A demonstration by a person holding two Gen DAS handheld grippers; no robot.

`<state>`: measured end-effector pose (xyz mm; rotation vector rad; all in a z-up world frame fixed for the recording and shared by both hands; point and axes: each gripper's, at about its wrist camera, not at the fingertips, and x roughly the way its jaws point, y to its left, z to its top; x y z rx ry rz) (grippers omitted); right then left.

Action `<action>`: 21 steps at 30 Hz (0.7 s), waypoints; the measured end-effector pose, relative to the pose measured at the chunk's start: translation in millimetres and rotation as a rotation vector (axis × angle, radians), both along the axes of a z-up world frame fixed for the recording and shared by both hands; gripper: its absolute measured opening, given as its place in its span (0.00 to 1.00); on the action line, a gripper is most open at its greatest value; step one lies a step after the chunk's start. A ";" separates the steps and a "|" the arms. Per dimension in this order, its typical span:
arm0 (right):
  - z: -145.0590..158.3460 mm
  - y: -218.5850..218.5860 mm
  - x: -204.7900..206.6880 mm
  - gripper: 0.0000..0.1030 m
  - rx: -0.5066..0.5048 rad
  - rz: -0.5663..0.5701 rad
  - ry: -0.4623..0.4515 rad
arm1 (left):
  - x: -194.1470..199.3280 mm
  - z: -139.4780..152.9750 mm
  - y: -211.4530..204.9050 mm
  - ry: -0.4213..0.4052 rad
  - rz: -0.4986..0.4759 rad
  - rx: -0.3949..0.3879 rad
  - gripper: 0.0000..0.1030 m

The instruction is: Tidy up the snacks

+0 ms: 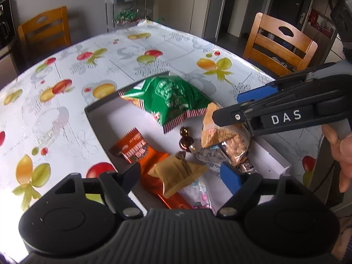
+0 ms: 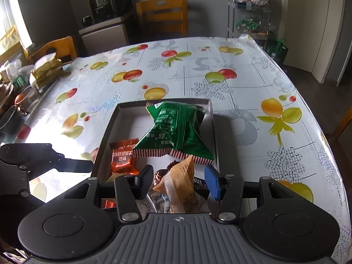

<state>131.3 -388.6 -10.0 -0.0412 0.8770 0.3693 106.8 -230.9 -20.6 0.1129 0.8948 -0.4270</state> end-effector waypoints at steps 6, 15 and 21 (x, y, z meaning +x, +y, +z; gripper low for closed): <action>8.3 0.1 -2.7 0.67 0.000 -0.005 -0.025 | -3.3 7.6 3.6 -0.026 0.013 -0.001 0.82; 16.1 -2.0 -6.0 0.76 0.001 -0.013 -0.043 | -9.5 11.7 13.1 -0.026 0.040 -0.022 0.84; 19.2 -3.1 -10.1 0.77 0.003 -0.012 -0.046 | -12.9 13.3 17.6 -0.037 0.086 -0.010 0.84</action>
